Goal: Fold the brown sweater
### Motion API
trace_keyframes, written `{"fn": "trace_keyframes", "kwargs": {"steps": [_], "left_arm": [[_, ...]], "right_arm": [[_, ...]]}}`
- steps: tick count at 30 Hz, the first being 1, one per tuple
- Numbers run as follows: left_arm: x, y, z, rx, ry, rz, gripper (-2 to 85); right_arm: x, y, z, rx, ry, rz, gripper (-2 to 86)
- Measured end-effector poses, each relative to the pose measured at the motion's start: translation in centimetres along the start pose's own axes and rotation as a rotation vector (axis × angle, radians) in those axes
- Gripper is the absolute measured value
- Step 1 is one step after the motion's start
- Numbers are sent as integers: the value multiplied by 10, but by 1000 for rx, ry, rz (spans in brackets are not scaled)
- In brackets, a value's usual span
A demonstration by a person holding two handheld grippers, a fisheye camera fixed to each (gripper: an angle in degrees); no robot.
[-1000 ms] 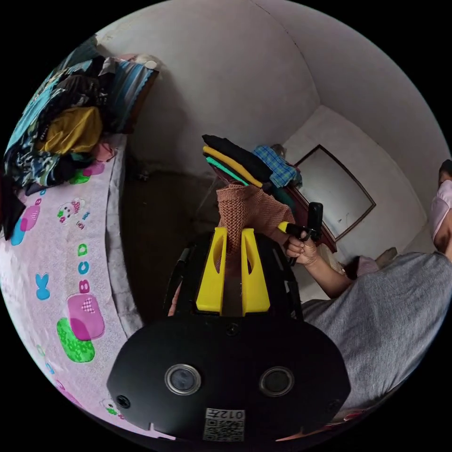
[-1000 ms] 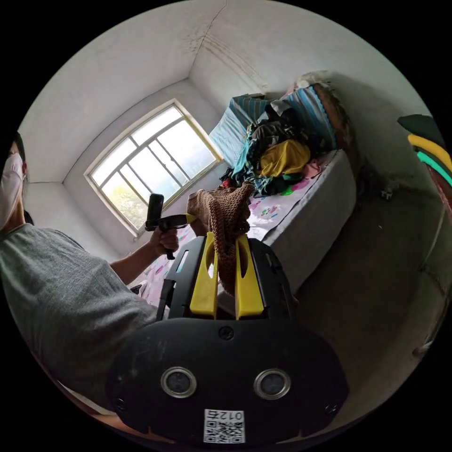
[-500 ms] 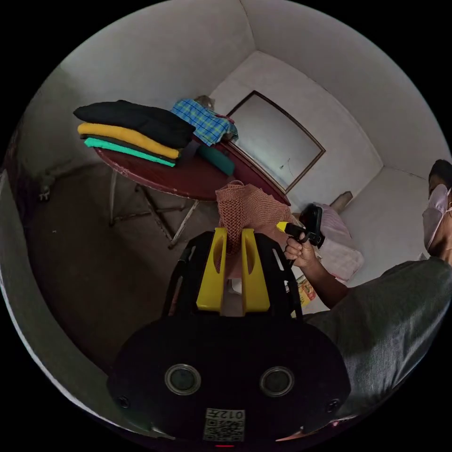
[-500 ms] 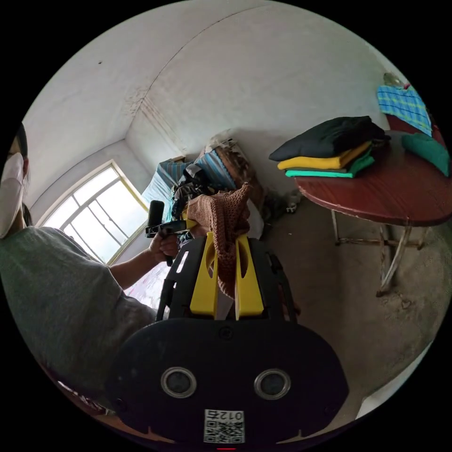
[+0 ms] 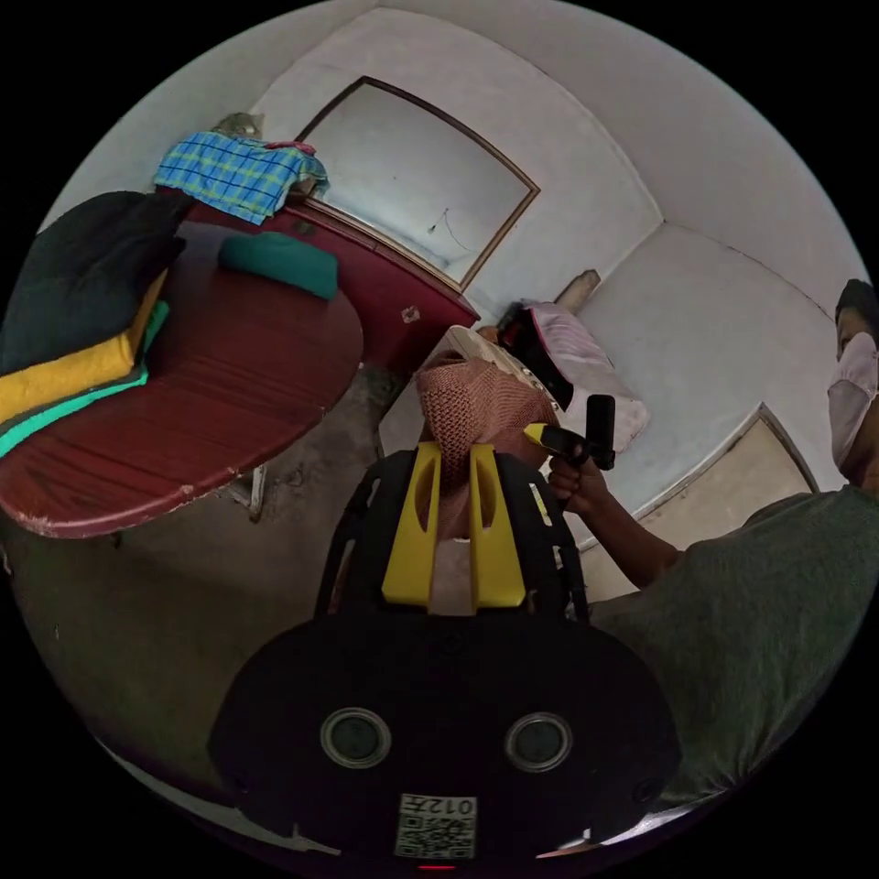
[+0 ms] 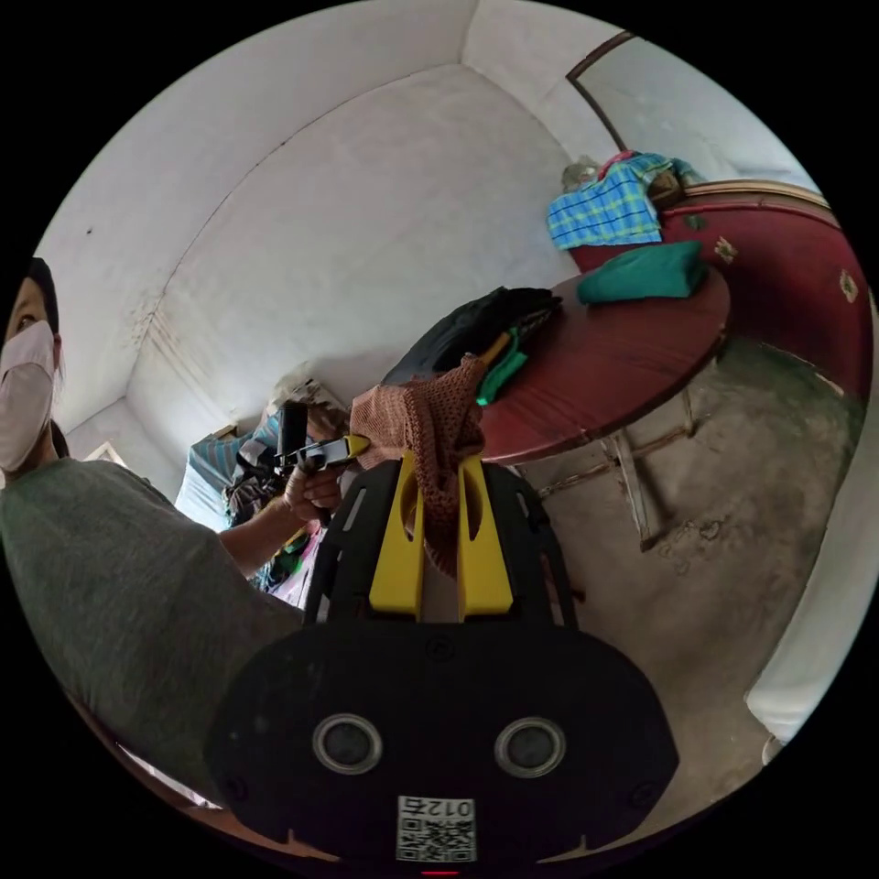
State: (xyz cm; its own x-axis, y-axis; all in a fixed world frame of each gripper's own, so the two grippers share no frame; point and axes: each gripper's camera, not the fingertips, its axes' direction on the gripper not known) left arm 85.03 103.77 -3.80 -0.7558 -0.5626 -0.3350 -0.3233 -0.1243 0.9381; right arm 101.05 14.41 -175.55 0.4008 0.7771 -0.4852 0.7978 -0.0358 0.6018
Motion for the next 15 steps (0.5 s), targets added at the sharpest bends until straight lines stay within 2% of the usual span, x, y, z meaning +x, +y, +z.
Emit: {"fn": "trace_keyframes", "kwargs": {"steps": [7, 15], "left_arm": [[-45, -75, 112, -37, 4, 34, 57], [-58, -134, 203, 47, -61, -40, 60]], "right_arm": [[135, -72, -62, 50, 1, 5, 57], [296, -233, -163, -12, -92, -56, 58]]}}
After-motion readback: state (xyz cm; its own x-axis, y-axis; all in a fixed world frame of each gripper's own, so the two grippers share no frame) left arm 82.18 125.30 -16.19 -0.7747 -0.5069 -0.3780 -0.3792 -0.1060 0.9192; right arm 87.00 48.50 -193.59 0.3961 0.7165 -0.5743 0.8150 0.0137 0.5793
